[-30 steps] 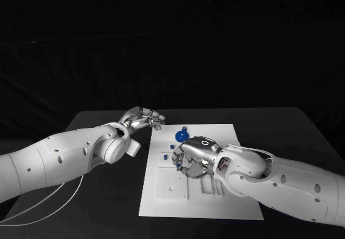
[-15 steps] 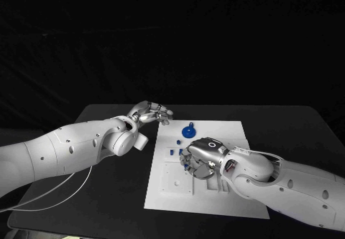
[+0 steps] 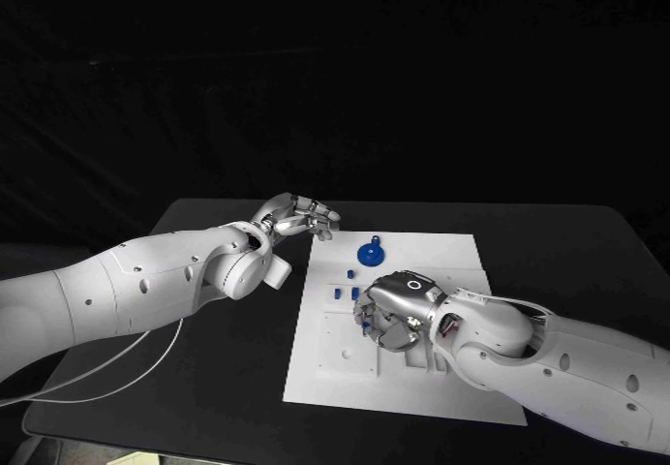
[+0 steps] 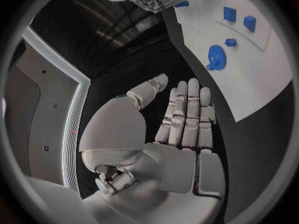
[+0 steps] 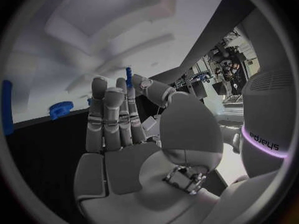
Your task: Assemble the parts on the task board
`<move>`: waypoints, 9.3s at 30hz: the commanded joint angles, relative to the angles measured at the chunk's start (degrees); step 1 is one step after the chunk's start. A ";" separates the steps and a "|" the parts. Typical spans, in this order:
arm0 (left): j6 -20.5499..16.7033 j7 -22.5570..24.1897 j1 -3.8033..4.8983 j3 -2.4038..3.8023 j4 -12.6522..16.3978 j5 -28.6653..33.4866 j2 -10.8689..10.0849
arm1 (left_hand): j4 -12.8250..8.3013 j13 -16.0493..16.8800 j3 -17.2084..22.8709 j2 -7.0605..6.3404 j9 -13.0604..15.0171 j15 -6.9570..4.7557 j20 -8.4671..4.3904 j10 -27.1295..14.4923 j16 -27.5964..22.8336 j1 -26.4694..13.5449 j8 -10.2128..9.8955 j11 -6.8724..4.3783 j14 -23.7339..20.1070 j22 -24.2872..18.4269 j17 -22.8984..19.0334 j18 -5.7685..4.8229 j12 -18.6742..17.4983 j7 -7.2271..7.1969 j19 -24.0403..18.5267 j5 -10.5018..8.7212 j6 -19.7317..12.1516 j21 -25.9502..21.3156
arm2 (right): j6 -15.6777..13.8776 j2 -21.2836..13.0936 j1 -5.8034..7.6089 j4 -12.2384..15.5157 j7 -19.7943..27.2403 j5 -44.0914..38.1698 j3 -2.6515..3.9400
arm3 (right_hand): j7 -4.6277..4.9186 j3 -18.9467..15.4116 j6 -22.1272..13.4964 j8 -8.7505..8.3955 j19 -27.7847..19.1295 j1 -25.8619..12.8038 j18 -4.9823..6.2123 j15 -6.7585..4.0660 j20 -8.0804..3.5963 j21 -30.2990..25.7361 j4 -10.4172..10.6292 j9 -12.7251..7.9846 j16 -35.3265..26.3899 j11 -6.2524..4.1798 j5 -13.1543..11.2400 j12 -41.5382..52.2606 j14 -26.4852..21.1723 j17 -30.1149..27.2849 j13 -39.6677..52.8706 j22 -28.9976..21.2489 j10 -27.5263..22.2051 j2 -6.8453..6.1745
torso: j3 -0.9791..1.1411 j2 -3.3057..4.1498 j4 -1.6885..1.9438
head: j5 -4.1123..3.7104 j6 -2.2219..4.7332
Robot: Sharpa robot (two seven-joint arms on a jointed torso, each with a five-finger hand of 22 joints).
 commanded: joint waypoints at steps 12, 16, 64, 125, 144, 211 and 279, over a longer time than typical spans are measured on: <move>0.45 0.63 0.07 0.05 0.11 0.35 0.02 | 0.14 -0.13 -0.37 0.38 0.05 0.06 0.03 0.09 -0.34 0.17 0.22 0.20 0.48 0.11 0.18 0.46 0.21 0.06 0.00 0.22 -0.64 -0.29 | 1.60 0.44 -0.39 -0.54 -0.44 -0.82 -0.10 | -0.03 -0.06 0.01 0.30 0.14 0.17 0.80 -1.32 -0.17 0.25 -0.29 0.12 0.29 -0.52 -0.26 -0.16 -0.77 -0.11 0.14 0.14 1.04 0.25 | 0.06 -0.01 -0.05 | 0.46 -0.30; 0.48 0.60 0.07 0.05 0.09 0.35 -0.03 | 0.14 -0.14 -0.37 0.38 0.05 0.07 0.03 0.08 -0.38 0.16 0.21 0.21 0.48 0.12 0.21 0.46 0.21 0.07 -0.01 0.22 -0.66 -0.31 | 2.01 0.45 -0.39 -0.69 -1.01 -1.56 -0.10 | -0.03 -0.06 0.01 0.29 0.14 0.16 0.80 -1.33 -0.17 0.25 -0.31 0.13 0.31 -0.52 -0.25 -0.17 -0.77 -0.11 0.16 0.14 1.04 0.25 | 0.04 -0.03 -0.02 | 0.41 -0.32; 0.37 0.40 0.07 0.05 0.11 0.35 -0.20 | 0.17 -0.22 -0.41 0.41 0.03 0.09 0.06 0.04 -0.69 0.18 0.22 0.23 0.51 0.20 0.46 0.45 0.22 0.10 -0.02 0.23 -0.76 -0.43 | 1.84 0.31 -0.76 -1.27 1.26 3.68 -0.75 | 1.78 -7.57 -4.21 -2.43 -0.80 -4.42 0.80 0.26 0.09 0.19 -2.19 0.41 0.96 1.16 12.30 -4.03 -1.41 -1.34 0.64 1.08 -3.24 -0.82 | 0.03 -0.03 -0.06 | 0.24 -0.44; 0.68 0.43 0.05 0.03 -0.94 0.33 -0.06 | 0.16 -0.42 -0.46 0.34 -0.03 0.21 0.16 -0.20 -1.36 0.26 0.19 0.33 0.40 0.38 0.93 0.39 0.20 0.19 -0.26 0.24 -1.00 -0.74 | 11.37 -12.77 6.23 1.63 -3.93 3.54 2.89 | 2.58 -23.85 -11.07 -4.75 1.42 -8.30 0.80 3.15 -1.13 -0.42 -0.09 -2.77 7.52 4.20 1.28 -7.35 -2.26 -1.38 -8.34 1.38 -11.17 -5.05 | 0.12 -0.03 -0.11 | -2.70 2.15; 0.79 0.38 0.05 0.03 -0.99 0.34 -0.05 | 0.27 -0.49 -0.55 0.39 -0.03 0.30 0.23 -0.26 -1.67 0.08 0.21 0.36 0.28 0.46 1.11 0.34 0.20 0.20 -0.35 0.23 -1.03 -0.87 | 11.32 -11.64 5.41 0.59 -4.22 1.56 2.23 | 2.28 -12.33 -5.60 -2.21 1.85 0.80 0.80 1.15 -0.96 -0.55 2.09 -2.52 7.83 2.13 -3.48 -4.19 -2.11 -2.44 -6.64 1.80 -5.11 -1.70 | 0.03 -0.01 0.02 | -3.24 1.98; 1.02 0.87 0.04 0.05 -0.78 0.62 0.52 | 0.32 -0.58 -0.52 0.74 -0.02 0.30 0.26 -0.14 -2.10 0.01 0.36 0.30 0.44 0.69 1.65 0.35 0.29 0.14 -0.40 0.35 -0.94 -1.03 | 0.31 -0.78 -0.58 7.22 0.73 6.55 2.23 | -0.10 0.16 0.30 0.10 3.18 -0.41 0.80 -0.96 -1.70 0.69 2.14 -0.52 9.72 -0.08 -1.64 -1.24 -1.67 -2.81 0.11 4.17 -0.38 -0.03 | -0.05 0.00 0.07 | -1.12 1.44; 1.23 0.81 0.05 0.04 -0.80 0.99 0.30 | 0.28 -0.67 -0.54 0.78 -0.05 0.33 0.28 -0.20 -2.46 -0.02 0.36 0.33 0.45 0.84 2.02 0.33 0.26 0.17 -0.46 0.37 -1.04 -1.19 | 4.56 0.77 -2.64 3.47 -2.33 -3.39 1.18 | -0.18 -0.24 0.52 0.01 3.24 -0.77 0.80 -1.01 -1.71 0.63 0.68 -0.20 9.97 -0.14 -1.50 -1.37 -1.67 -2.93 1.00 4.43 -0.36 0.42 | -0.01 -0.03 -0.01 | 0.28 0.09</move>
